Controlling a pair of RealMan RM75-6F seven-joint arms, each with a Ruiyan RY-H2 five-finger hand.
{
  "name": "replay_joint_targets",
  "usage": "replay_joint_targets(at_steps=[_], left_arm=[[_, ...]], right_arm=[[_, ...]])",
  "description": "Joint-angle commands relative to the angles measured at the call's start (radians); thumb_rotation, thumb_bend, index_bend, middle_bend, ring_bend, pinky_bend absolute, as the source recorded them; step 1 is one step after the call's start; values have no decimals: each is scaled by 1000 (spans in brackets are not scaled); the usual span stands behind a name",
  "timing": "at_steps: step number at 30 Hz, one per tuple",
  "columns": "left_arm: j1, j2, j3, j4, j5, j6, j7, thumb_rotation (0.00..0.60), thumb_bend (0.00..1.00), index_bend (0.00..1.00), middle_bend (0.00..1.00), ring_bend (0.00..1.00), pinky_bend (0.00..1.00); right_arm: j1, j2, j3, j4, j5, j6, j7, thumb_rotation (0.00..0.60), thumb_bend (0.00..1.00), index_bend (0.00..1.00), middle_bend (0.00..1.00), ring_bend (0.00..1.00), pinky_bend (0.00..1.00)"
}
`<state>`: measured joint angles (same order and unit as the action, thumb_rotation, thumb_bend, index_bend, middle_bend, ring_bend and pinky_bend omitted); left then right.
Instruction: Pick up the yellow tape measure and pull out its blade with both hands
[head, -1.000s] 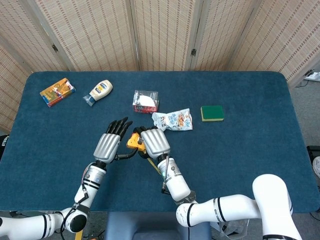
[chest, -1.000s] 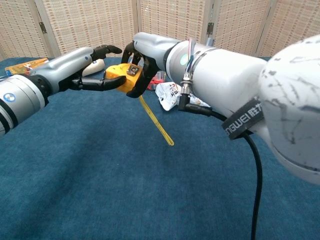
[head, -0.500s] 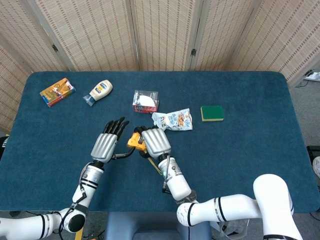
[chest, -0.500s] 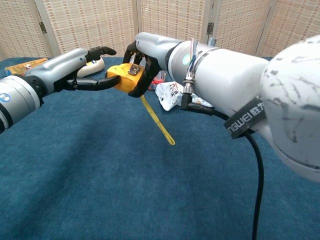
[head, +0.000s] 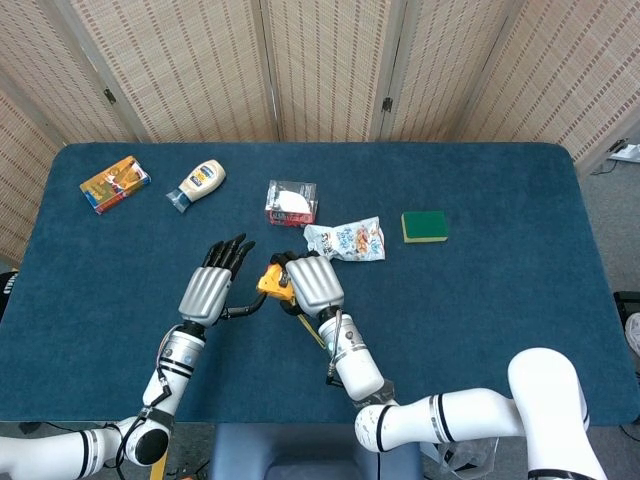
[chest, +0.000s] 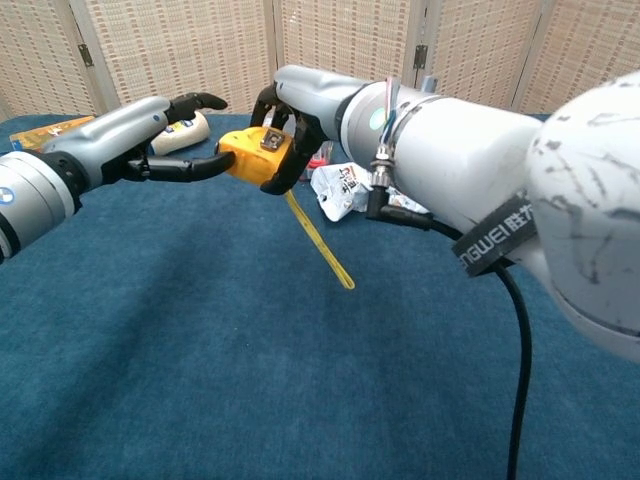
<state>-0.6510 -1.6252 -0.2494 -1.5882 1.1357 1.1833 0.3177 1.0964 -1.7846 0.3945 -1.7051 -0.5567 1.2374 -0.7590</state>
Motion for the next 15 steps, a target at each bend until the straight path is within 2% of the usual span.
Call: replay_joint_targets(at_steps=[1, 15], left_arm=[[0, 1, 0, 1, -2, 0, 2, 225, 353, 0, 0, 0, 0], [2, 0, -3, 1, -20, 2, 8, 226, 508, 0, 0, 0, 0]], right_arm=[[0, 1, -1, -1, 1, -2, -1, 600, 303, 484, 390, 456, 277], [0, 3, -7, -5, 7, -1, -7, 600, 302, 486, 392, 464, 277]])
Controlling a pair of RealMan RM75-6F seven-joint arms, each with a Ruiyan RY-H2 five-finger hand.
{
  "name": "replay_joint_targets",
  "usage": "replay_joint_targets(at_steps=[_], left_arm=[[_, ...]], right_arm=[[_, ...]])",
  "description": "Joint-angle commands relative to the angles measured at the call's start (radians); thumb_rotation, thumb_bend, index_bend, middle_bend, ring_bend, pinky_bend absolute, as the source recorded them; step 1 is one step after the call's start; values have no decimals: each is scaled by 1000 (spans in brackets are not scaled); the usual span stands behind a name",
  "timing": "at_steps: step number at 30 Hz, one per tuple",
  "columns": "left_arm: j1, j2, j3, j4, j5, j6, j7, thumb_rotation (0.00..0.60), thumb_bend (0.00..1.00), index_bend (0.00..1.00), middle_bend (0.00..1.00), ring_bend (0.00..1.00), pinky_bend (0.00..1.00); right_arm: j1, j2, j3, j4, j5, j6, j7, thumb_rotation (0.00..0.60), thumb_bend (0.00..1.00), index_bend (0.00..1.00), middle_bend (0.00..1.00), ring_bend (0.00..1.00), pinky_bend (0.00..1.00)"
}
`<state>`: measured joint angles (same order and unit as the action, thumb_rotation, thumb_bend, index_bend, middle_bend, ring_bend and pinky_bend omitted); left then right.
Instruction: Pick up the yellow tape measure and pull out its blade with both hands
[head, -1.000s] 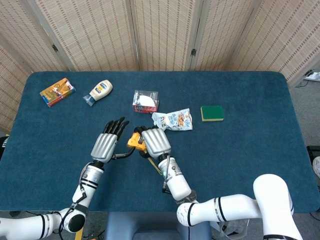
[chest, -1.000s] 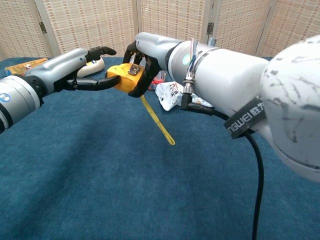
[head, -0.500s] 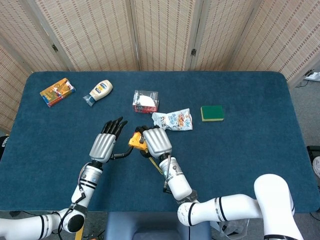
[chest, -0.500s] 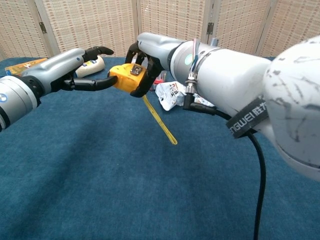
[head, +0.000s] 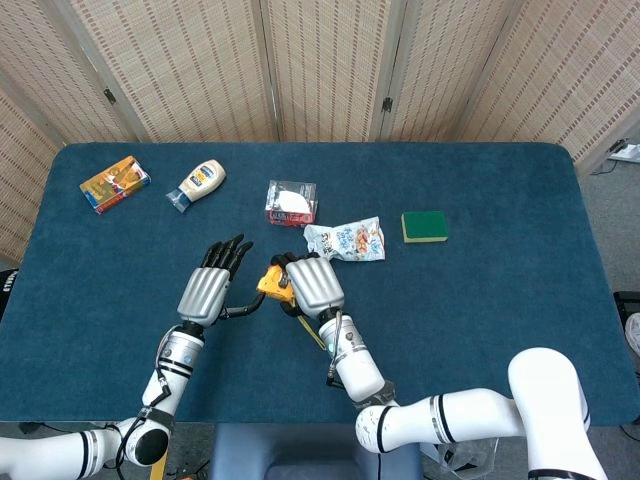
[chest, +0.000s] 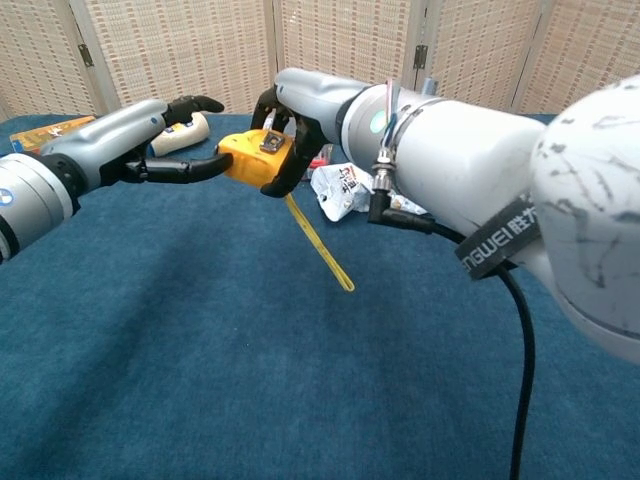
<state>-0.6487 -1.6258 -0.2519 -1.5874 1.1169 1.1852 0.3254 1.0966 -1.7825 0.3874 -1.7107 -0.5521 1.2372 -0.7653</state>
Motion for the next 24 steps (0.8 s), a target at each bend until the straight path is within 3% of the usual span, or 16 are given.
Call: replay_joint_targets(at_steps=[1, 7, 24], left_arm=[[0, 0, -1, 0, -2, 0, 0, 226, 516, 0, 0, 0, 0], [2, 4, 1, -2, -5, -2, -1, 227, 577, 0, 0, 0, 0], [3, 3, 4, 1, -8, -3, -3, 227, 582, 0, 0, 0, 0]], right_arm=[[0, 1, 0, 0, 3, -1, -1, 600, 302, 486, 392, 464, 277], [1, 0, 0, 4, 4, -2, 0, 600, 303, 487, 393, 465, 277], [-4, 2, -1, 13, 4, -9, 12, 600, 302, 486, 393, 469, 277]])
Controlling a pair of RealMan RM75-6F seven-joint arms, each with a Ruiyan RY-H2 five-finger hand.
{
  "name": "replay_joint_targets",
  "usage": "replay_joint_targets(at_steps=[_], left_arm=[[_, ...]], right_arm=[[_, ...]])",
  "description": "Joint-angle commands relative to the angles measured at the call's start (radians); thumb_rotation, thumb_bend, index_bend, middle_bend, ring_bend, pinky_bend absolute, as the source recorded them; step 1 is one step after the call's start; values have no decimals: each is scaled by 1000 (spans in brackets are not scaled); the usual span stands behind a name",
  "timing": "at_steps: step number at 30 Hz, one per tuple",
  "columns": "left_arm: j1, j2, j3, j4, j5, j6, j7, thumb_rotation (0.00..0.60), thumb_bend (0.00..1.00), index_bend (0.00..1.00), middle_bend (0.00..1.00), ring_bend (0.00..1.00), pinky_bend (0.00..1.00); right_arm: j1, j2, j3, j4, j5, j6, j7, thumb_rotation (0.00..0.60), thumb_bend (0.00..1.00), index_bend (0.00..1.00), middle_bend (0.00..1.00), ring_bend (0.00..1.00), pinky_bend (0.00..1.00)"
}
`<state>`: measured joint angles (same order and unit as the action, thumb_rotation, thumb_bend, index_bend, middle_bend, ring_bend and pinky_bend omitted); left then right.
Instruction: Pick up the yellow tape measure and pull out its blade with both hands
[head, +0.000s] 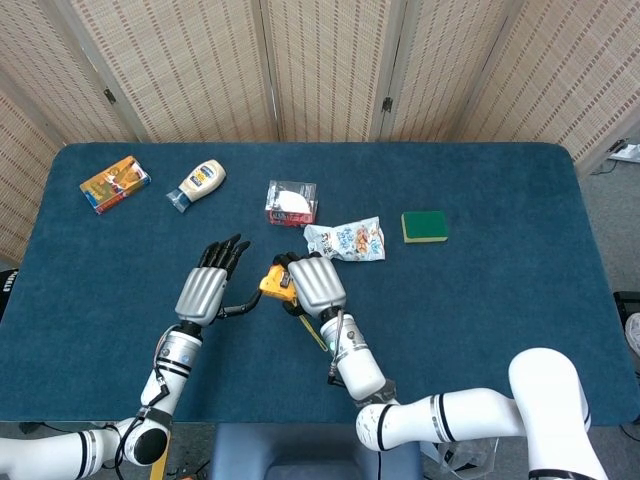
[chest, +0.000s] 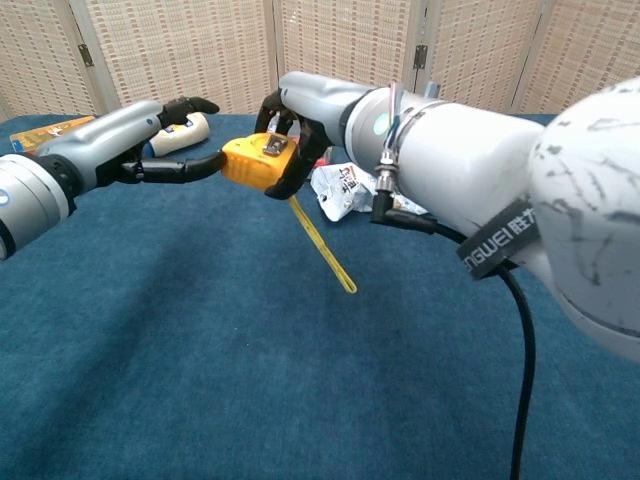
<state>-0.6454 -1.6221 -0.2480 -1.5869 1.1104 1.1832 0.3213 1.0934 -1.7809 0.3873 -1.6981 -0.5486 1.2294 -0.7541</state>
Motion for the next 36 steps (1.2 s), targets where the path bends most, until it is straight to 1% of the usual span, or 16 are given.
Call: replay_joint_targets(at_steps=[1, 20, 30, 32, 34, 36], left_arm=[[0, -1, 0, 2, -2, -1, 1, 227, 582, 0, 0, 0, 0], [8, 5, -6, 11, -21, 3, -4, 224, 620, 0, 0, 0, 0], [12, 11, -6, 9, -29, 2, -6, 225, 631, 2, 0, 0, 0], [13, 12, -5, 9, -30, 0, -7, 225, 633, 17, 0, 0, 0], [13, 12, -6, 9, -31, -1, -9, 225, 640, 62, 0, 0, 0], [13, 11, -6, 10, -30, -1, -12, 224, 650, 128, 0, 0, 0]], right_arm=[[-1, 1, -1, 1, 0, -1, 2, 600, 303, 486, 393, 470, 277], [-12, 12, -11, -5, -3, -3, 7, 600, 303, 486, 393, 471, 277], [-14, 15, -8, -3, -2, -6, 11, 600, 303, 487, 393, 474, 277], [-15, 16, -8, -3, -1, -6, 11, 600, 303, 487, 393, 474, 277], [-15, 17, -8, -2, 0, -6, 11, 600, 303, 487, 393, 474, 277], [-15, 18, -8, -2, 0, -7, 12, 600, 303, 487, 393, 475, 277]])
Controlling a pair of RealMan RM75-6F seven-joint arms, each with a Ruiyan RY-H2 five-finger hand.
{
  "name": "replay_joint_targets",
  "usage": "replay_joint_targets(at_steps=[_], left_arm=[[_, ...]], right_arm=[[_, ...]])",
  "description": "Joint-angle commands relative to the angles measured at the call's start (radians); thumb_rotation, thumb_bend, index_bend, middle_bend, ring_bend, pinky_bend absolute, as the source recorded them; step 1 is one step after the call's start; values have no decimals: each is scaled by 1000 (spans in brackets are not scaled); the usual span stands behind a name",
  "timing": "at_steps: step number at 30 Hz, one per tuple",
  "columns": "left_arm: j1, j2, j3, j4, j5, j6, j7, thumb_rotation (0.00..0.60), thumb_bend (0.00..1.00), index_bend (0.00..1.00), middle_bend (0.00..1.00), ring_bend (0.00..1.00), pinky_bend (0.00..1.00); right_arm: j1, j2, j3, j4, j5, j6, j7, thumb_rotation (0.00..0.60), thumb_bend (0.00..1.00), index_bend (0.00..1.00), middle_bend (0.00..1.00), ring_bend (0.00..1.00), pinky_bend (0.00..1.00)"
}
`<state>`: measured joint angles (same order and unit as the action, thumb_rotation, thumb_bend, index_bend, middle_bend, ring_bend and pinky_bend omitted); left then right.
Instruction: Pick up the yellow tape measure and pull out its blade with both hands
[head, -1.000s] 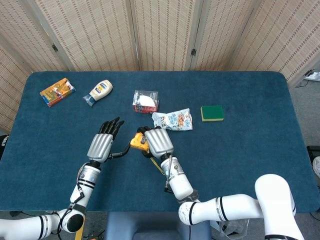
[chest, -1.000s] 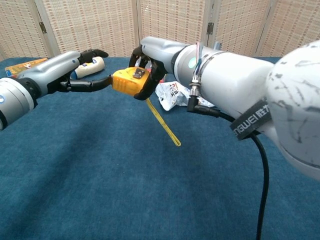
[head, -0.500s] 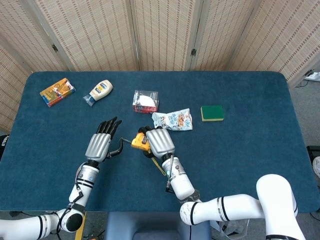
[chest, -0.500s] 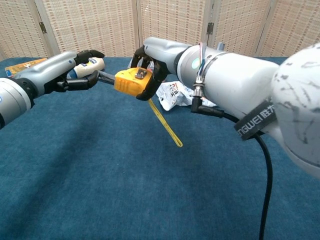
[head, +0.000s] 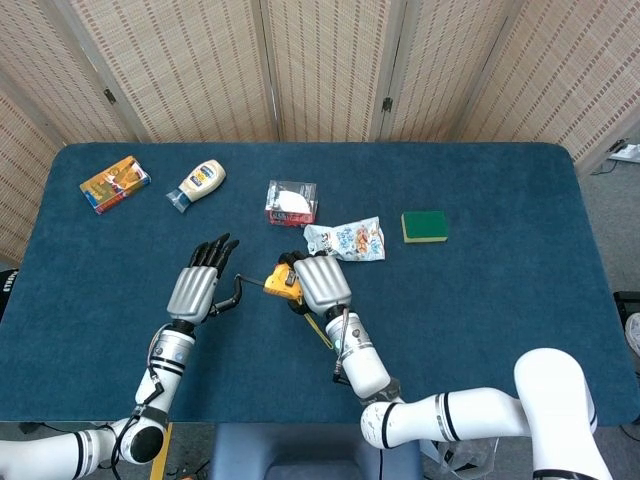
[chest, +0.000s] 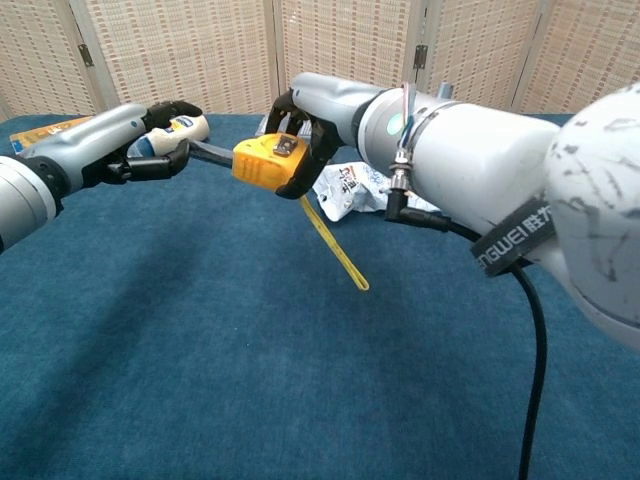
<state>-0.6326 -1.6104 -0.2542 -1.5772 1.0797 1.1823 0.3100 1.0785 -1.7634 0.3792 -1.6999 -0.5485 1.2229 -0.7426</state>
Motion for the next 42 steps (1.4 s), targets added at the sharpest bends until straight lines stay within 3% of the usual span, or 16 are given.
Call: replay_joint_targets(at_steps=[1, 12, 19, 26, 42], left_arm=[[0, -1, 0, 1, 1, 0, -2, 224, 653, 152, 0, 0, 0], [0, -6, -3, 8, 0, -1, -13, 233, 696, 433, 0, 0, 0], [0, -6, -6, 11, -3, -2, -18, 234, 697, 477, 0, 0, 0], [2, -9, -7, 14, 0, -1, -27, 254, 721, 592, 67, 0, 0], [9, -18, -15, 36, 27, 5, -97, 287, 758, 636, 104, 1, 0]], right_arm=[[0, 1, 0, 0, 0, 0, 0, 600, 303, 487, 393, 475, 277], [-1, 0, -1, 6, 1, -4, 4, 600, 303, 487, 394, 474, 277], [-1, 1, 0, 10, 0, -8, 8, 600, 303, 487, 394, 474, 277], [0, 0, 1, 15, 4, -13, 11, 600, 303, 487, 394, 475, 277], [2, 8, 3, 18, 8, -20, 11, 600, 302, 487, 394, 475, 277]])
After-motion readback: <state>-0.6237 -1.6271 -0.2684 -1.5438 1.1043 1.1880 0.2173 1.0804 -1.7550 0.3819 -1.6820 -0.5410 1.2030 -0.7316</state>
